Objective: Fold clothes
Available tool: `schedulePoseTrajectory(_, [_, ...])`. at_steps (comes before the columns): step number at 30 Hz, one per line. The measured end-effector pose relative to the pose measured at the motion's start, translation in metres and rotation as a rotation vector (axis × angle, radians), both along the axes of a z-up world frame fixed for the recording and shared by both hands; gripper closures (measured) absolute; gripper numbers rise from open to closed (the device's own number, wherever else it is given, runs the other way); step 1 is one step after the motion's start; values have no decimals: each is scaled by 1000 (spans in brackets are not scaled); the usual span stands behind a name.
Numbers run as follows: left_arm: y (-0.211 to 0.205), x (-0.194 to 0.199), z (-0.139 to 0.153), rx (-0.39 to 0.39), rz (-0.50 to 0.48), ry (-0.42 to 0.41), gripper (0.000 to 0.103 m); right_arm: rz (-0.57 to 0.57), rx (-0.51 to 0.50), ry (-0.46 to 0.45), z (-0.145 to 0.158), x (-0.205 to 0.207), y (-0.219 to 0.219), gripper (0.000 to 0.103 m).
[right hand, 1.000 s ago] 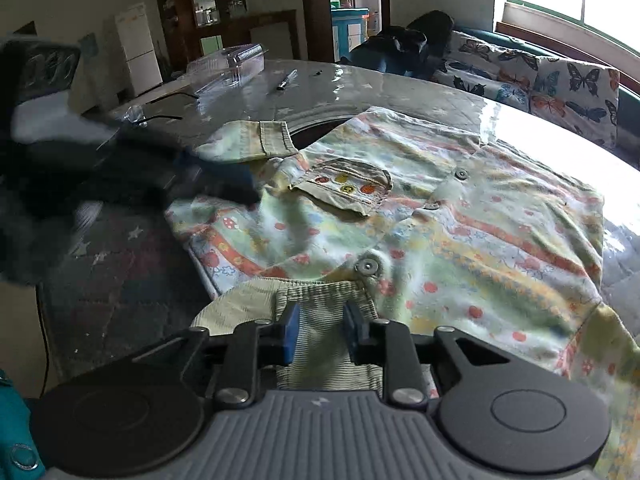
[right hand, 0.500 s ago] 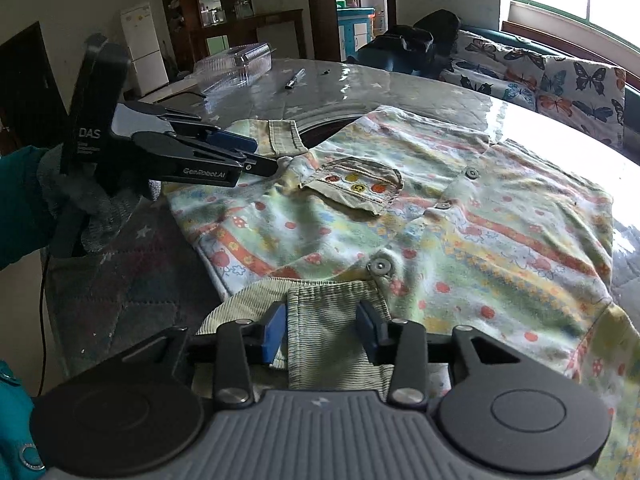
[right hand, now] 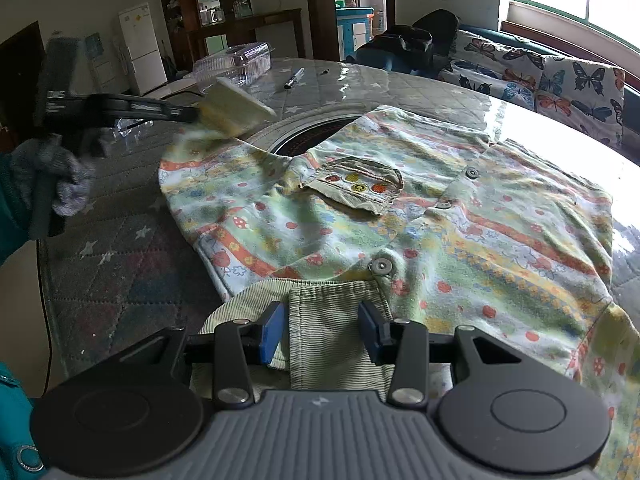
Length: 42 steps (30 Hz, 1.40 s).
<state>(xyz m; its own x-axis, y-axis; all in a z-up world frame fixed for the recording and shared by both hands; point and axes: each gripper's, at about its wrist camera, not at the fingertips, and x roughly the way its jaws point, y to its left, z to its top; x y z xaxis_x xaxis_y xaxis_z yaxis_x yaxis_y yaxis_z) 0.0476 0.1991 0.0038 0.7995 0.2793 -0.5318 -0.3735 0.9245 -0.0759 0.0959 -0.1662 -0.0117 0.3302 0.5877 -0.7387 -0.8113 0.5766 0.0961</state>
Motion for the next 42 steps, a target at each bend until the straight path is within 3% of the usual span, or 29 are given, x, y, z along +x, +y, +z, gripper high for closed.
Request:
schedulePoseTrajectory(2, [15,-11,0,-43,56,-2,100,1,1,1,0,0,1,58])
schedulePoseTrajectory(7, [37,-25,-5,-46,171,17,100,2,-1,0,0,0,2,58])
schedulePoseTrajectory(9, [45,-28,-8,-83,200,17,99,1,1,3,0,0,2,57])
schedulePoseTrajectory(12, [43,-35,-5,-135,149,-27,90,2,-3,0,0,-1,3,57])
schedulePoseTrajectory(15, [26,-38,1,-110,74,-61,67,2,-2,2,1,-1,2,57])
schedulePoseTrajectory(23, [-8,-16,0,3,-44,-20,52,5,-2,6,1,0,3,56])
schedulePoseTrajectory(26, [-4,1,-5,24,-47,0,55,2,0,6,0,0,2,56])
schedulePoseTrajectory(28, [2,12,-9,28,-43,15,94,-1,2,6,0,0,2,56])
schedulePoseTrajectory(36, [47,-19,-17,-23,135,34,98,3,5,8,0,1,1,55])
schedulePoseTrajectory(42, [55,-26,-29,-31,166,77,98,7,1,4,0,1,5,54])
